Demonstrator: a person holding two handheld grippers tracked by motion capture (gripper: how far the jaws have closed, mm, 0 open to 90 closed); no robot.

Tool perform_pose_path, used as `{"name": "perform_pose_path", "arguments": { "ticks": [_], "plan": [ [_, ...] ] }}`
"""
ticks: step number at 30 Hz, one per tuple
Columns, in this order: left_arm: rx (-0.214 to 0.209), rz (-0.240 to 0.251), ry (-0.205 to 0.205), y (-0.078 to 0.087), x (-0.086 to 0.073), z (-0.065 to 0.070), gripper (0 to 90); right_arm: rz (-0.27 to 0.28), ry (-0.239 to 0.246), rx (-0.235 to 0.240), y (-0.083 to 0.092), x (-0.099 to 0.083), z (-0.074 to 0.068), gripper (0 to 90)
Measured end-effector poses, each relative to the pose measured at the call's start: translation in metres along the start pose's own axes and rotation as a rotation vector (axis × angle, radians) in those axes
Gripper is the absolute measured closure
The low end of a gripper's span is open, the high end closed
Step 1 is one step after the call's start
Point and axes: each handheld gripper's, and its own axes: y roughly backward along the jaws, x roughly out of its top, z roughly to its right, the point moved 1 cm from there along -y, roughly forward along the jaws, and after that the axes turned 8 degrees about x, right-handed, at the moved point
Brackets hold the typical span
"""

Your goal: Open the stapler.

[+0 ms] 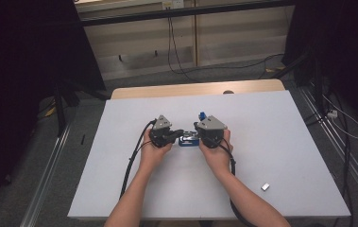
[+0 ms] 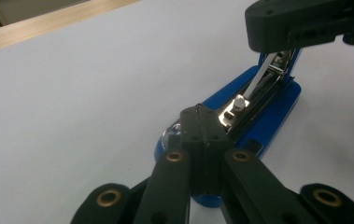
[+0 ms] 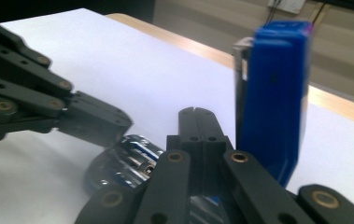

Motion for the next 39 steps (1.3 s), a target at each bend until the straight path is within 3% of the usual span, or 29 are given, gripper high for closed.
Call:
{"name": "perform_pose_path", "arguments": {
  "ticks": [3, 7, 11, 17, 20, 27, 31, 34, 39],
  "plan": [
    [-0.003, -0.002, 0.005, 0.000, 0.000, 0.000, 90.0, 0.002, -0.007, 0.003, 0.002, 0.001, 0.003, 90.0],
    [0.016, -0.012, -0.030, 0.001, 0.002, 0.002, 90.0, -0.013, 0.040, -0.030, 0.005, 0.001, 0.006, 90.0],
    [0.010, -0.012, -0.014, 0.001, 0.001, 0.000, 90.0, -0.024, 0.068, -0.048, 0.009, -0.001, 0.011, 90.0],
    [0.016, -0.017, -0.020, 0.001, 0.002, 0.002, 90.0, -0.031, 0.069, -0.041, 0.011, -0.002, 0.014, 90.0],
    [0.018, -0.017, -0.021, 0.001, 0.002, 0.003, 90.0, -0.040, 0.097, -0.052, 0.012, -0.004, 0.015, 90.0],
    [0.020, -0.022, -0.022, 0.002, 0.002, 0.001, 90.0, -0.085, 0.051, -0.074, 0.018, -0.019, 0.035, 90.0],
    [0.007, -0.021, -0.001, 0.001, 0.001, 0.001, 90.0, -0.100, -0.023, -0.080, 0.023, -0.035, 0.052, 90.0],
    [0.004, -0.020, 0.004, 0.001, 0.001, 0.000, 90.0, -0.070, -0.071, -0.068, 0.027, -0.039, 0.060, 90.0],
    [-0.002, -0.015, 0.017, 0.001, 0.000, -0.001, 90.0, -0.090, -0.052, -0.055, 0.028, -0.038, 0.065, 90.0]
  ]
}}
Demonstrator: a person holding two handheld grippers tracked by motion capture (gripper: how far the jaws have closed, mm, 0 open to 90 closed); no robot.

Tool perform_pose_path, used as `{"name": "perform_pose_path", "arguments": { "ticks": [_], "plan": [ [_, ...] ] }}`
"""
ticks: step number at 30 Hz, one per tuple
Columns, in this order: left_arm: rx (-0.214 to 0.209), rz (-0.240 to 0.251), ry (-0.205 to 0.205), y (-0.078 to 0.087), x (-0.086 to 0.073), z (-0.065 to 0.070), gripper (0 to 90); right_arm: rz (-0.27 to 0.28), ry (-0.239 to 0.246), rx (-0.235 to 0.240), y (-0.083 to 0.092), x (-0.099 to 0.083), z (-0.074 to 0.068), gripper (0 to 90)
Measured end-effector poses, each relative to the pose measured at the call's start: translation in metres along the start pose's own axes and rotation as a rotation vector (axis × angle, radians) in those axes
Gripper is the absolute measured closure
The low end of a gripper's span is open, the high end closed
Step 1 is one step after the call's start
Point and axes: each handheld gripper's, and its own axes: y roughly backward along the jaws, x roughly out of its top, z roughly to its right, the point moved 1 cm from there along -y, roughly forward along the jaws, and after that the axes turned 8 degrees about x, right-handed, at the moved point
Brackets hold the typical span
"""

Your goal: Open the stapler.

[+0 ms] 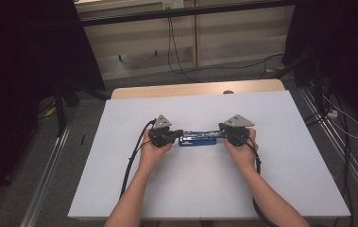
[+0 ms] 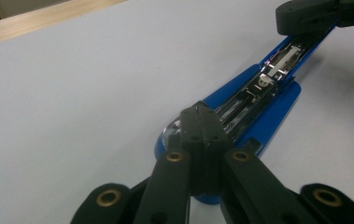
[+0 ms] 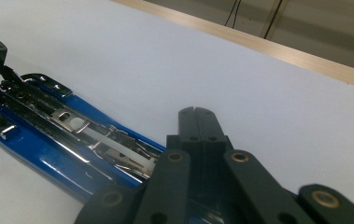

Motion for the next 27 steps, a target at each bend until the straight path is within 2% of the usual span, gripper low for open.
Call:
{"name": "perform_pose_path", "arguments": {
  "ticks": [6, 7, 9, 11, 13, 15, 18, 23, 25, 26, 27],
  "plan": [
    [0.007, 0.009, -0.011, 0.000, -0.001, 0.001, 90.0, 0.000, 0.004, 0.022, 0.001, 0.000, 0.004, 90.0],
    [0.003, 0.009, -0.005, 0.000, -0.001, 0.000, 90.0, 0.000, 0.004, 0.022, 0.001, 0.000, 0.004, 90.0],
    [-0.019, 0.025, 0.044, 0.001, 0.000, -0.002, 90.0, 0.001, -0.006, 0.030, 0.001, 0.000, 0.006, 90.0],
    [-0.034, 0.043, 0.077, 0.004, 0.003, -0.004, 90.0, -0.002, -0.007, 0.031, 0.001, -0.001, 0.007, 90.0],
    [-0.019, 0.052, 0.070, 0.006, 0.004, -0.004, 88.4, 0.002, 0.000, 0.038, 0.002, -0.001, 0.008, 90.0],
    [-0.038, 0.066, 0.098, 0.007, 0.005, -0.005, 87.1, 0.004, -0.003, 0.047, 0.003, 0.000, 0.008, 90.0],
    [-0.040, 0.078, 0.106, 0.010, 0.007, -0.006, 85.5, 0.009, 0.013, 0.060, 0.006, 0.001, 0.007, 90.0],
    [-0.039, 0.073, 0.112, 0.015, 0.008, -0.007, 79.7, 0.016, 0.024, 0.104, 0.015, 0.003, 0.009, 83.4],
    [-0.037, 0.069, 0.113, 0.016, 0.008, -0.007, 73.6, 0.020, 0.030, 0.131, 0.024, 0.003, 0.010, 76.7],
    [-0.035, 0.063, 0.108, 0.017, 0.008, -0.007, 73.6, 0.020, 0.030, 0.131, 0.024, 0.003, 0.010, 76.7],
    [-0.033, 0.062, 0.106, 0.017, 0.009, -0.007, 71.1, 0.025, 0.030, 0.134, 0.027, 0.003, 0.010, 72.3]
  ]
}}
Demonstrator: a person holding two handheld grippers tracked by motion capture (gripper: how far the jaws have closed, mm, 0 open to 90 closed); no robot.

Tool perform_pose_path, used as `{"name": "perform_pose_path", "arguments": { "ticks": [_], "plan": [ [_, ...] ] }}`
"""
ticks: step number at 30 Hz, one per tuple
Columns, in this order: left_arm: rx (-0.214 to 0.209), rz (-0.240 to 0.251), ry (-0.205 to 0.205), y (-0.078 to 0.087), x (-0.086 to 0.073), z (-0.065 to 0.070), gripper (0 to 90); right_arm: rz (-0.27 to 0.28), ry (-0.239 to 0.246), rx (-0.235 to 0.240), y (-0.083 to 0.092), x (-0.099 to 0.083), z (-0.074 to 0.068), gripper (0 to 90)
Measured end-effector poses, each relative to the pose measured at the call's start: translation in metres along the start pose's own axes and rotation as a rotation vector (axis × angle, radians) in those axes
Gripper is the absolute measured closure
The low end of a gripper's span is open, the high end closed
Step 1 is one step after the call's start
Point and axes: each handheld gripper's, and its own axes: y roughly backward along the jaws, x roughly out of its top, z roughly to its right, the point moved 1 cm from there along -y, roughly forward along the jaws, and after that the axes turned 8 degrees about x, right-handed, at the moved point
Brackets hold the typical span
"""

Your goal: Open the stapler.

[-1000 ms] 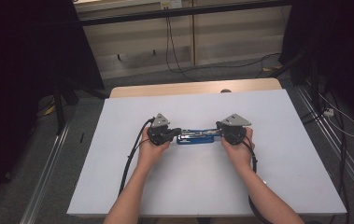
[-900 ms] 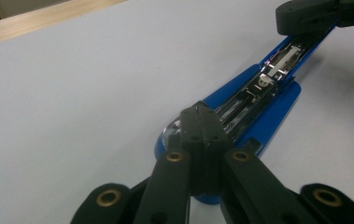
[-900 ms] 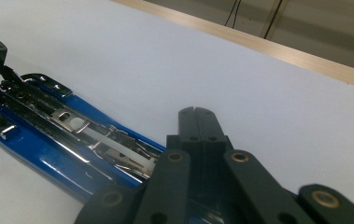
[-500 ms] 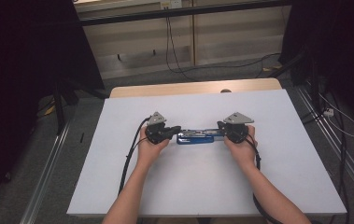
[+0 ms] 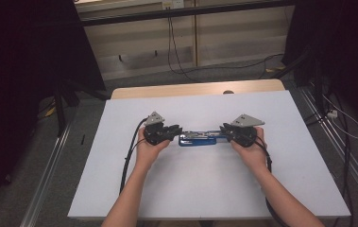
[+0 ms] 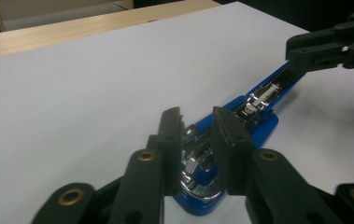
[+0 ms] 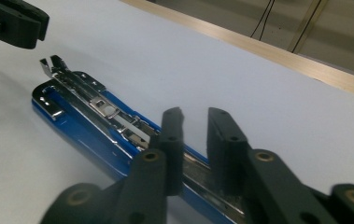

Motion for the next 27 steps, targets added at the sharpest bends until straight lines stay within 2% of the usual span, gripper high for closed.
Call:
{"name": "perform_pose_path", "arguments": {
  "ticks": [1, 3, 5, 7, 8, 9, 12, 17, 27],
  "plan": [
    [0.002, -0.002, 0.001, 0.001, 0.000, 0.000, 65.4, 0.003, 0.005, 0.006, 0.007, -0.001, 0.000, 66.1],
    [-0.002, -0.005, 0.010, 0.002, 0.001, 0.000, 63.0, 0.007, 0.005, 0.013, 0.010, -0.002, 0.000, 62.7],
    [0.000, -0.011, 0.017, 0.004, 0.002, 0.000, 56.6, 0.010, -0.011, 0.033, 0.017, -0.003, 0.001, 53.8],
    [0.002, -0.023, 0.015, 0.006, 0.002, 0.001, 48.5, 0.016, -0.031, 0.044, 0.024, -0.005, 0.001, 47.6],
    [0.006, -0.026, 0.018, 0.008, 0.003, 0.001, 39.7, 0.016, -0.050, 0.071, 0.030, -0.007, 0.002, 39.4],
    [0.009, -0.028, 0.025, 0.009, 0.003, 0.001, 39.7, 0.016, -0.050, 0.071, 0.030, -0.007, 0.002, 39.4],
    [0.031, -0.027, 0.034, 0.014, 0.005, 0.001, 27.1, 0.017, -0.061, 0.083, 0.039, -0.013, 0.002, 30.8],
    [0.033, -0.033, 0.060, 0.021, 0.005, 0.001, 18.1, -0.001, -0.079, 0.108, 0.055, -0.024, 0.004, 22.3],
    [0.042, -0.047, 0.043, 0.027, 0.003, 0.003, 12.8, -0.070, -0.064, 0.136, 0.076, -0.043, 0.001, 15.7]
  ]
}}
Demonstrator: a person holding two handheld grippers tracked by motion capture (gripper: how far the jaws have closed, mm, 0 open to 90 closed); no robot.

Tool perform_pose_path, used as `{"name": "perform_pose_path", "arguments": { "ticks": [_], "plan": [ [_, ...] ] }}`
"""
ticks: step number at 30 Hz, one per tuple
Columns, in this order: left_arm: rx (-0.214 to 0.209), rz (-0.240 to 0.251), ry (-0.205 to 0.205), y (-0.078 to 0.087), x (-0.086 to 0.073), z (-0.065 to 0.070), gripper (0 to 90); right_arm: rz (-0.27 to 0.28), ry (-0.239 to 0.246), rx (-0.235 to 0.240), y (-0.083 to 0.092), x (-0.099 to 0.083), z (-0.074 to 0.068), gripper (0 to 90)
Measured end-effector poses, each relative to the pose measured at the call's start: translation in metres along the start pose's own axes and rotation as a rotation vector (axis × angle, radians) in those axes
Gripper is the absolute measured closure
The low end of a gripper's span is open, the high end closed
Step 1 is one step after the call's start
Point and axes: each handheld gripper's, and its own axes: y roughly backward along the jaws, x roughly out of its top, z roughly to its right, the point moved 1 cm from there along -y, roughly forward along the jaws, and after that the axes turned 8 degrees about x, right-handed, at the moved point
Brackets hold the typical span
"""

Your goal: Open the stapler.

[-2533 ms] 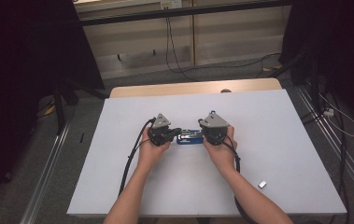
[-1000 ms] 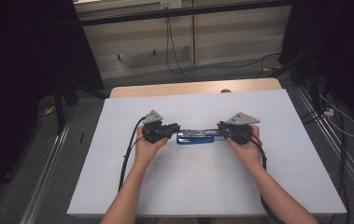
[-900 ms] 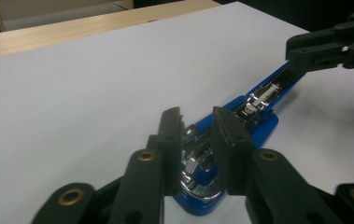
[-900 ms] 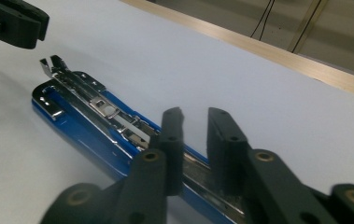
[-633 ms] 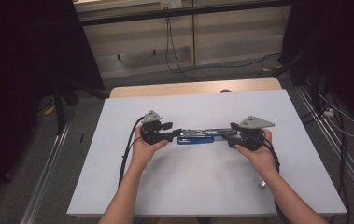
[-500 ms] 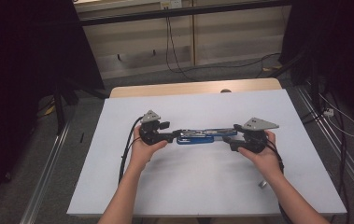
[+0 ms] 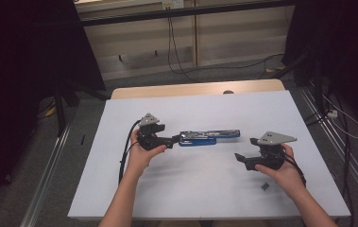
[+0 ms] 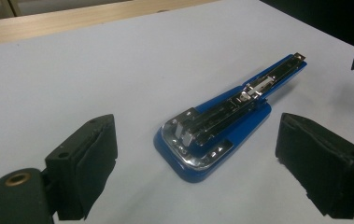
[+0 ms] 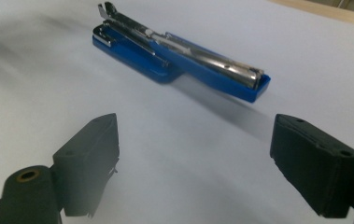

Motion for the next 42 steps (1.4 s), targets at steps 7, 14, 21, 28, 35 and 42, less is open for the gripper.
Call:
{"name": "perform_pose_path", "arguments": {
  "ticks": [7, 14, 21, 28, 35, 42],
  "plan": [
    [0.005, -0.006, 0.002, 0.002, -0.001, -0.001, 12.3, -0.026, 0.022, 0.018, 0.015, -0.009, 0.000, 14.4],
    [0.016, -0.008, 0.002, 0.003, -0.002, -0.003, 12.1, -0.052, 0.052, 0.044, 0.029, -0.018, 0.000, 12.6],
    [0.022, -0.012, -0.002, 0.003, -0.002, -0.002, 12.1, -0.060, 0.059, 0.060, 0.039, -0.024, 0.002, 11.6],
    [0.029, -0.015, -0.005, 0.006, -0.002, -0.003, 11.6, -0.102, 0.104, 0.104, 0.043, -0.028, 0.001, 12.6],
    [0.052, -0.017, -0.001, 0.009, -0.002, -0.005, 11.6, -0.116, 0.127, 0.142, 0.043, -0.029, -0.004, 12.0],
    [0.053, -0.027, 0.000, 0.010, -0.002, -0.006, 11.7, -0.122, 0.127, 0.169, 0.050, -0.030, -0.003, 12.7]
  ]
}}
